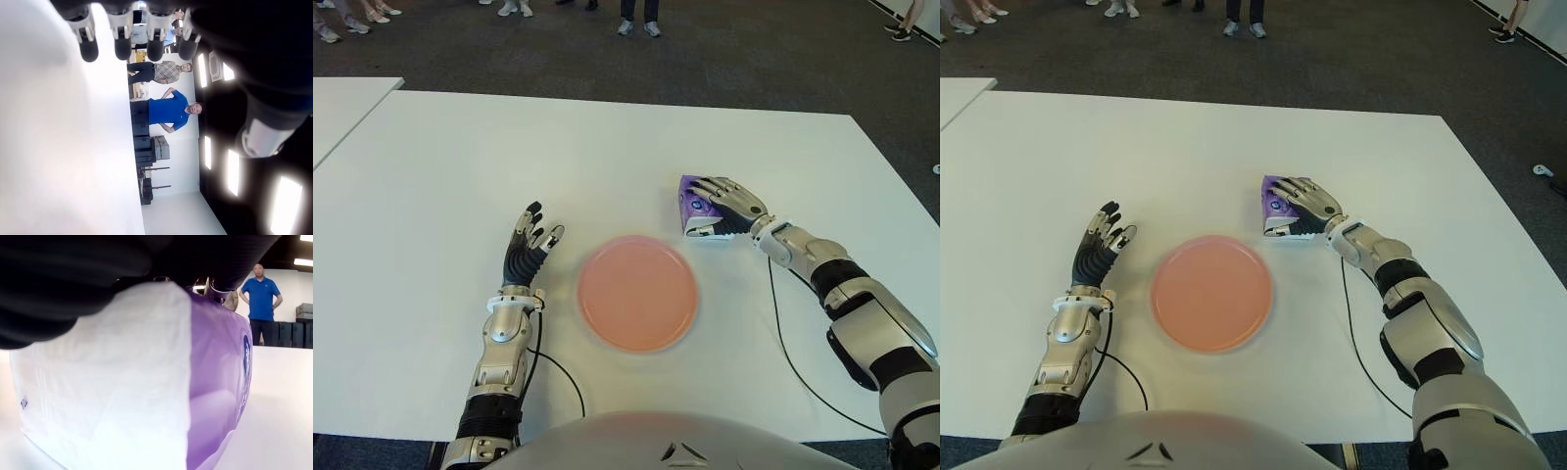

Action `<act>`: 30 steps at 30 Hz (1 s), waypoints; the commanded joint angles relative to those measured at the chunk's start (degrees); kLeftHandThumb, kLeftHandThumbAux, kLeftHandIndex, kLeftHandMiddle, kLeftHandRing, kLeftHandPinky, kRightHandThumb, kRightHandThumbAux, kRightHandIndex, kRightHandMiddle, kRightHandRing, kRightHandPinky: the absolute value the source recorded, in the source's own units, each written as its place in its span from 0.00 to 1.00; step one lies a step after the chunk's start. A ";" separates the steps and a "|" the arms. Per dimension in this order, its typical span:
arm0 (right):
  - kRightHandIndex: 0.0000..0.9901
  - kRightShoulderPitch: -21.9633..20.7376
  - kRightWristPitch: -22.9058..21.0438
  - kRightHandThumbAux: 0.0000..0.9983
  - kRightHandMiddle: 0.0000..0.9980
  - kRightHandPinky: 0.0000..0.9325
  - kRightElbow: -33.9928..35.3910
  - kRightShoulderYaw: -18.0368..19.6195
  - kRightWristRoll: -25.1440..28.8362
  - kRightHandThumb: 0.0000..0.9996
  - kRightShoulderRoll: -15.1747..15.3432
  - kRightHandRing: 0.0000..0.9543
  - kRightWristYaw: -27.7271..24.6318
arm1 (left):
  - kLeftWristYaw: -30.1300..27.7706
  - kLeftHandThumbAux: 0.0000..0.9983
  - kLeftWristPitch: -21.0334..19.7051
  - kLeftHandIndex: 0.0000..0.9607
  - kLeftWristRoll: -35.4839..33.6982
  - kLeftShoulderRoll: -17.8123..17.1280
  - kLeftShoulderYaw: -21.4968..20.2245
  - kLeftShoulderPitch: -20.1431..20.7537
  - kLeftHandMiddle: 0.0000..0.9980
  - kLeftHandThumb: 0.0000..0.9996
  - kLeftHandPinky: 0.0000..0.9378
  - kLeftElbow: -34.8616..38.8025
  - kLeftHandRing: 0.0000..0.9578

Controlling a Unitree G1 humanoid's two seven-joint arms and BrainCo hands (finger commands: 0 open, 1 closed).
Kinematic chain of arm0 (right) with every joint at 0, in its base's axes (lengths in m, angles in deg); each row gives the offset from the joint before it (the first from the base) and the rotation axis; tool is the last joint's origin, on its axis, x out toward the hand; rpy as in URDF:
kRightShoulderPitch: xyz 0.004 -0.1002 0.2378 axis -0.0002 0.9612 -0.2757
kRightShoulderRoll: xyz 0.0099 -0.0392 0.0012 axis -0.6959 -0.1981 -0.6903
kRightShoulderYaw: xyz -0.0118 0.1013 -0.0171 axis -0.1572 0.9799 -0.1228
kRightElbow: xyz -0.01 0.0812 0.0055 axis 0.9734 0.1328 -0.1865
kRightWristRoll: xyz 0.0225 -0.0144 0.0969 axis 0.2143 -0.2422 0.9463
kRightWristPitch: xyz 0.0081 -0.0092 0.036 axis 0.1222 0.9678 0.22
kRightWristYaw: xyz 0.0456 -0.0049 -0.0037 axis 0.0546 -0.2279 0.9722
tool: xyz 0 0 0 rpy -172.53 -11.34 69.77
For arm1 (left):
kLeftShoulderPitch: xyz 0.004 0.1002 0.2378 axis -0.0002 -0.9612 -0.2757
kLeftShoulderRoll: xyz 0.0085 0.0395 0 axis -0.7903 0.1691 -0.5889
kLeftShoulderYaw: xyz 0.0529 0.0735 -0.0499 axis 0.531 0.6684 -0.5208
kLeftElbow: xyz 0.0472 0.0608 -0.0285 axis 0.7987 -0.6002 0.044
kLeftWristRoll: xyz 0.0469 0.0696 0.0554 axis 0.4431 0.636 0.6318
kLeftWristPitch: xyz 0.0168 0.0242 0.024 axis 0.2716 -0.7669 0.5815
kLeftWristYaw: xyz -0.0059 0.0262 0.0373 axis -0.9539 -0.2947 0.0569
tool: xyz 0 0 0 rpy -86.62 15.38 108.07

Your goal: Put the tissue paper into the plate.

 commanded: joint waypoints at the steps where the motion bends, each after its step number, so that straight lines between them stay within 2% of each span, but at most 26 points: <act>1: 0.00 3.99 0.77 0.18 0.00 0.00 -1.43 -1.70 -1.39 0.29 -0.29 0.00 -3.49 | -0.41 0.55 0.23 0.00 -0.19 -0.52 0.19 -0.17 0.00 0.00 0.00 -1.34 0.00; 13: 0.00 3.93 -0.65 0.16 0.00 0.00 -1.00 -1.37 -1.84 0.31 -0.19 0.00 -0.82 | -0.26 0.56 0.59 0.00 -0.26 -0.94 0.16 0.02 0.00 0.00 0.00 -1.89 0.00; 19: 0.00 3.26 -0.53 0.15 0.00 0.00 -0.21 -0.03 -0.54 0.32 -0.33 0.00 -0.81 | -0.16 0.57 0.00 0.00 -0.70 -0.78 -0.08 0.28 0.00 0.00 0.00 -1.94 0.00; 23: 0.00 2.55 -0.20 0.15 0.00 0.00 3.10 2.58 1.63 0.32 0.67 0.00 -2.28 | -0.15 0.57 -0.41 0.00 -0.79 -0.87 -0.13 0.22 0.00 0.00 0.00 -1.77 0.00; 28: 0.00 2.15 0.22 0.14 0.00 0.00 10.89 7.29 4.24 0.32 4.20 0.00 -3.92 | 0.04 0.57 -0.64 0.00 -0.49 -1.01 -0.14 -0.01 0.00 0.00 0.00 -1.34 0.00; 30: 0.00 3.19 0.17 0.13 0.00 0.00 16.07 10.08 5.51 0.33 5.85 0.00 -4.18 | 0.21 0.57 -0.78 0.00 -0.34 -0.98 -0.14 -0.05 0.00 0.00 0.00 -1.14 0.00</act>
